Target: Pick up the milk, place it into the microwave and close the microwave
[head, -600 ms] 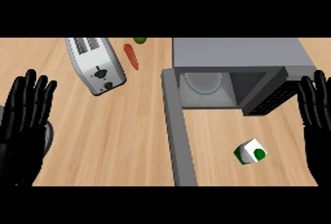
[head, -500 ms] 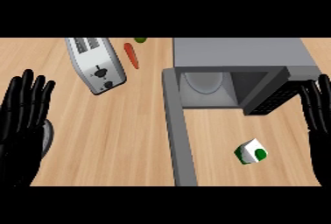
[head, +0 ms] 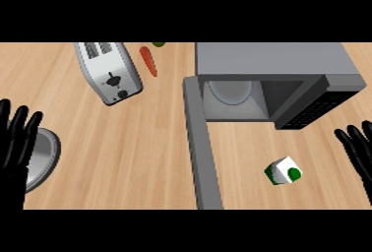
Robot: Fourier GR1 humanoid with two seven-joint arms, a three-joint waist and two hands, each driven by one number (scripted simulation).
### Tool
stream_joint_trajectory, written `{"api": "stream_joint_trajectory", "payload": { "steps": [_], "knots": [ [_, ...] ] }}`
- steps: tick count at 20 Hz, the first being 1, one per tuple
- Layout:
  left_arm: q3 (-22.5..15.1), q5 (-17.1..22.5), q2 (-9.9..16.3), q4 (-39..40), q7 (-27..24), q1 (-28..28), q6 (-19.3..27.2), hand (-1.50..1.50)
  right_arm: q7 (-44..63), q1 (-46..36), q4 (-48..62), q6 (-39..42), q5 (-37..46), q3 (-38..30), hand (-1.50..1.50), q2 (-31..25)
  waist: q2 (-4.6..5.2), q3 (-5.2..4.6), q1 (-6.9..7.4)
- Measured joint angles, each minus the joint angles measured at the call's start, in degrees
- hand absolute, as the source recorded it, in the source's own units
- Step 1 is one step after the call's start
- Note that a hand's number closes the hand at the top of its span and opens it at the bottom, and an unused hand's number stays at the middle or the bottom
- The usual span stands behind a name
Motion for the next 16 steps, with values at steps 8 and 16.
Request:
{"api": "stream_joint_trajectory", "payload": {
  "steps": [8, 16],
  "knots": [
    [5.0, 8.2, 0.3, -8.2, 1.9, 11.7, -5.3, -1.5, -1.9, 6.5, -0.6, 4.3, -0.5, -3.5, -1.5, 0.6, 0.06, 0.0, 0.28],
    [9.6, 9.4, 0.3, -8.7, 0.6, 18.3, -10.5, -1.5, -5.5, 6.5, 5.9, 4.7, 5.9, -4.0, -1.5, 2.9, 0.04, -0.01, 0.88]
  ]
}}
